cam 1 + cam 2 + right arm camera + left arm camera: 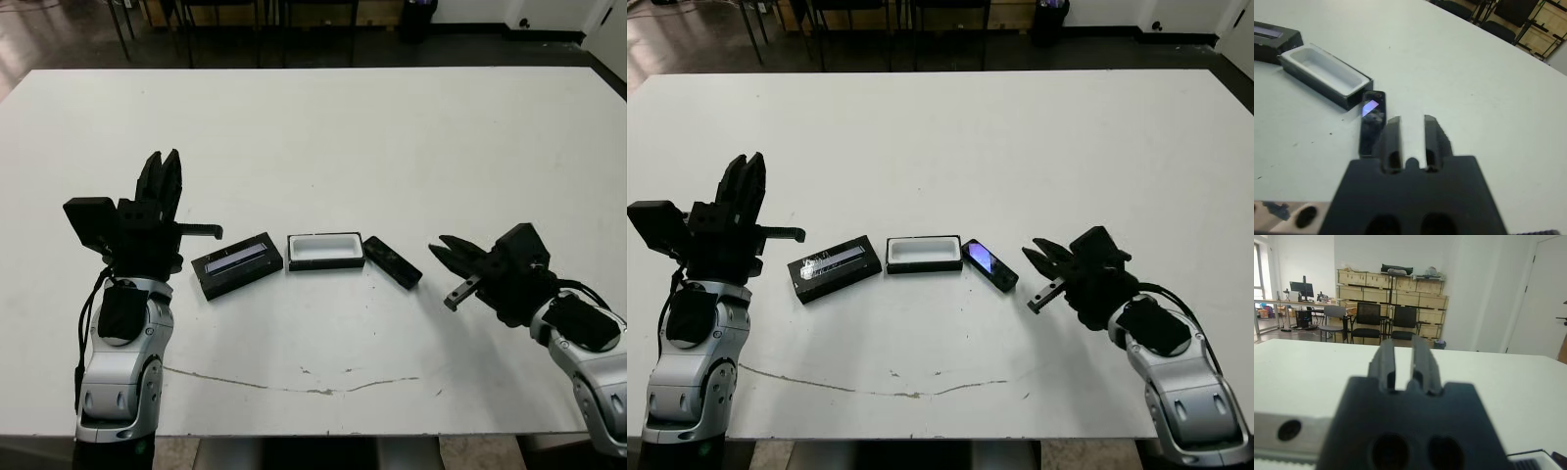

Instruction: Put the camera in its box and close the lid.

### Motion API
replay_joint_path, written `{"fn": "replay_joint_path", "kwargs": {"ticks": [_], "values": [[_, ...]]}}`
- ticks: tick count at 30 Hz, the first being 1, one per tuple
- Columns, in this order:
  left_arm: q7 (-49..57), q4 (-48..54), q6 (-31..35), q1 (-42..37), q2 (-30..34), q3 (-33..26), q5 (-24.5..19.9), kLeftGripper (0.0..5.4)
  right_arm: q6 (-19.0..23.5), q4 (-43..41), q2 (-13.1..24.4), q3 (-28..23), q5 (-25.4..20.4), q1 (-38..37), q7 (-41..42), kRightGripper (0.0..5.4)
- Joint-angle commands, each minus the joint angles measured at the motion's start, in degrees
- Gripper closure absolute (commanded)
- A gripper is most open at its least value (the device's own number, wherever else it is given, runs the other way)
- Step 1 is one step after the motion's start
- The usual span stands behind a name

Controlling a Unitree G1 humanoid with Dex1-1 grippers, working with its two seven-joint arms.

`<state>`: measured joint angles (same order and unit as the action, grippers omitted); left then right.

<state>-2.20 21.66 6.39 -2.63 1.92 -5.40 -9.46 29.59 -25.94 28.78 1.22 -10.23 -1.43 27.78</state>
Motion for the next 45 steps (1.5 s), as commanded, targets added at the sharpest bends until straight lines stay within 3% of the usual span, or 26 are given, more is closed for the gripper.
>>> {"fn": "replay_joint_path", "kwargs": {"ticks": [1,11,20,22,26,40,45], "values": [[0.0,-0.5,0.9,0.6,0.5,-0.1,0.1,5.4,2.8,-1.1,-0.4,0.1,-1.5,-0.3,0.3,4.16],[-0.1,-0.5,0.9,0.8,0.5,-0.1,0.2,5.4,3.2,-1.2,-1.6,-1.0,-4.8,0.4,0.3,1.95],[-0.3,-0.4,0.9,0.9,0.7,-0.3,0.0,5.4,4.3,1.0,-1.3,0.8,-3.8,1.7,-0.1,0.01],[-0.3,-0.3,0.9,1.0,0.8,-0.3,0.3,5.4,4.1,1.5,-1.3,1.8,-2.8,1.8,-0.5,0.07],[-0.3,-0.3,1.2,0.9,0.6,-0.5,-0.3,5.4,4.3,2.0,-1.2,3.1,-1.6,2.0,-0.7,0.88],[-0.4,0.0,1.5,0.9,0.7,-0.5,-0.6,5.4,7.9,3.9,-1.2,6.6,-0.1,3.2,-0.2,1.08],[-0.5,-0.2,1.2,0.9,0.9,-0.4,-0.3,5.4,7.8,4.8,-0.9,7.6,0.8,3.5,0.2,1.69]]}}
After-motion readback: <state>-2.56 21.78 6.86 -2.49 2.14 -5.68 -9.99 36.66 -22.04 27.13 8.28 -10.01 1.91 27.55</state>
